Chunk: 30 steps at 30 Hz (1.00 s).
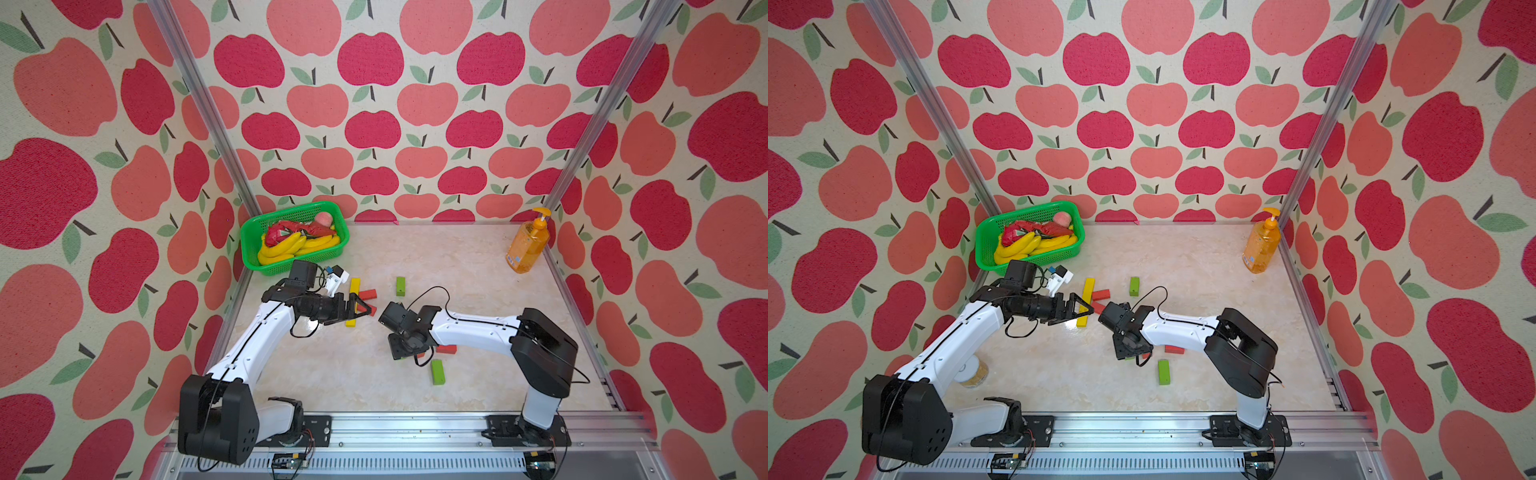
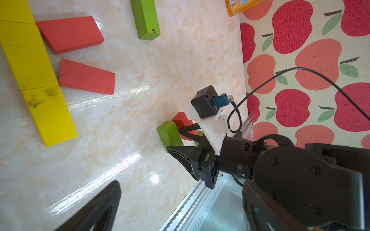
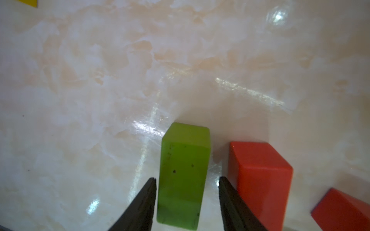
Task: Assemble the letter k with building blocks
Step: Pick up the building block from the center of the board, then assemble the building block at the center of the board.
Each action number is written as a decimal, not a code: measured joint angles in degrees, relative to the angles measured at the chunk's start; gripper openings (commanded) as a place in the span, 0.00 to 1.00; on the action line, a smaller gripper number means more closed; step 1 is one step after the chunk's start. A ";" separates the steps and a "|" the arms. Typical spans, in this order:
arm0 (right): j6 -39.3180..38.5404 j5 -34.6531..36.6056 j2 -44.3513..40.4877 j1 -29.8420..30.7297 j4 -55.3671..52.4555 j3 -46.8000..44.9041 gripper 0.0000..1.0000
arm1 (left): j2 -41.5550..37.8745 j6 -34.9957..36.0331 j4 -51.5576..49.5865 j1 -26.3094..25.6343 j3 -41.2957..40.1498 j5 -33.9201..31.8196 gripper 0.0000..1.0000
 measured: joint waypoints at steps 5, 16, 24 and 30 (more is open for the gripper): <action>-0.66 -0.31 0.28 0.00 0.00 0.13 0.39 | 0.33 0.00 -0.02 0.11 0.00 -0.04 0.98; -1.46 -1.18 0.28 -0.98 0.33 0.61 0.14 | 1.92 -0.44 -0.87 3.02 0.00 -3.04 0.98; -3.41 -4.59 0.37 -8.94 0.92 3.06 0.07 | 4.72 -0.68 -1.51 5.66 0.00 -3.69 0.98; -6.10 -5.62 4.33 -13.94 -0.79 13.35 0.04 | 5.35 -0.94 -1.51 6.75 0.00 -3.69 0.98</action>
